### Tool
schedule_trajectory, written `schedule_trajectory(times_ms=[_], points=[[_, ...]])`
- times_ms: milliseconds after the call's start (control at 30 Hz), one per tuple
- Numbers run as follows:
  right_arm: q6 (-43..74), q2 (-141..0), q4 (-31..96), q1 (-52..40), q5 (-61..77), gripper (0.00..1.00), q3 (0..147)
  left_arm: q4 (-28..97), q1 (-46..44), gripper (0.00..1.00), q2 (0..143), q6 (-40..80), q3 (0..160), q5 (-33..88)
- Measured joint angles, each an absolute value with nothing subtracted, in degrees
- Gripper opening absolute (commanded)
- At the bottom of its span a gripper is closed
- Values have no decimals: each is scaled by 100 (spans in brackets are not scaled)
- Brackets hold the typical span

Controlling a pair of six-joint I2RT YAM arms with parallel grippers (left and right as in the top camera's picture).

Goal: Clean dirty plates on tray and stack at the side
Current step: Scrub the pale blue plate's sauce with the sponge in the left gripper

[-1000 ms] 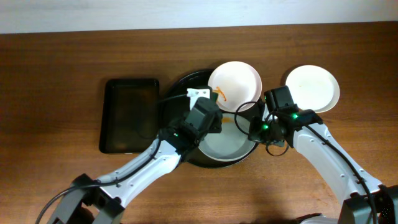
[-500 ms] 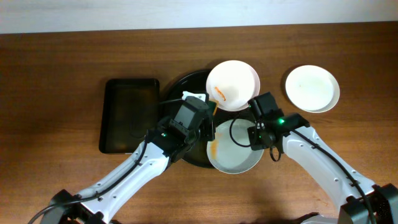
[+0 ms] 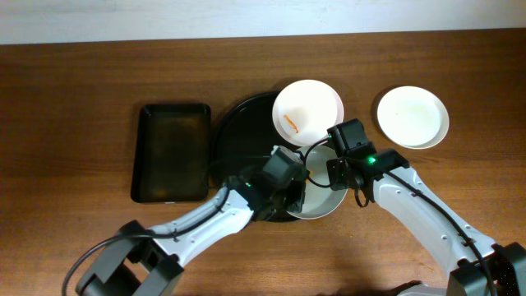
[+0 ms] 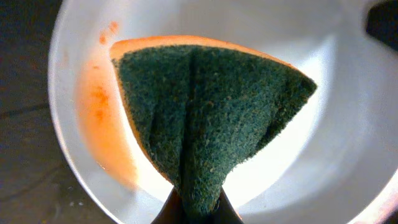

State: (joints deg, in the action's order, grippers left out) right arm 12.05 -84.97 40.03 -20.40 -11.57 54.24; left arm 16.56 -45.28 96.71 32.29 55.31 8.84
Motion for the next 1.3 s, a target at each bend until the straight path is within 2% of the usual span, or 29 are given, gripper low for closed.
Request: schedule_trajectory(times_ms=[233, 567, 933, 1167, 1300], points=[[1208, -8497, 4016, -2027, -1273, 4, 5422, 908, -4602, 0, 10414, 3229, 5535, 196], [1225, -8497, 4032, -2025, -1280, 4, 5422, -423, -4602, 0, 10567, 3227, 5518, -1085], [1225, -8497, 4034, -2025, -1258, 4, 5424, -1240, -4600, 0, 10600, 3347, 5516, -1643], [1227, -8497, 4034, -2025, -1260, 4, 5422, -1247, -4602, 0, 11019, 3365, 5516, -1754], [1227, -8497, 4047, -2025, -1256, 4, 5424, -2204, -4593, 0, 11030, 3369, 5500, -1986]])
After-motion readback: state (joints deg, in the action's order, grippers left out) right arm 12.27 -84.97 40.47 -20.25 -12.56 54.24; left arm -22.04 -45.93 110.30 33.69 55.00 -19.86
